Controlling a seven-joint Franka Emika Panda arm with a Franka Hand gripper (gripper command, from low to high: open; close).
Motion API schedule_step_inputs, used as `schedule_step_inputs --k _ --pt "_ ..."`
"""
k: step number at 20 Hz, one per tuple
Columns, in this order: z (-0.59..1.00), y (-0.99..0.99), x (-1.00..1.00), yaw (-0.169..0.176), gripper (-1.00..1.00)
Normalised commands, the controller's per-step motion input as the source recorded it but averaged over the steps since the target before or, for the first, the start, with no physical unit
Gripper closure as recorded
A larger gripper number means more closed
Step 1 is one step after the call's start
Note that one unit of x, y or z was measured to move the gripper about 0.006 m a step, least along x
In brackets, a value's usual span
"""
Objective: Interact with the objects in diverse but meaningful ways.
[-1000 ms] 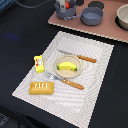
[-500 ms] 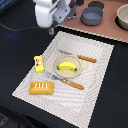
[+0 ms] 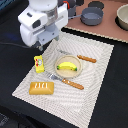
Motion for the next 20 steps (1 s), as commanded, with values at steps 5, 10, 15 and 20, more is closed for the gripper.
schedule_step_inputs --k 5,10,15,20 --pt "-0.17 -0.12 -0.03 -0.047 -1.00" --pt "-0.17 -0.17 0.00 -0.043 -1.00" --pt "-0.24 -0.21 -0.03 -0.042 -1.00" --pt "-0.29 -0.24 -0.06 -0.046 -1.00"
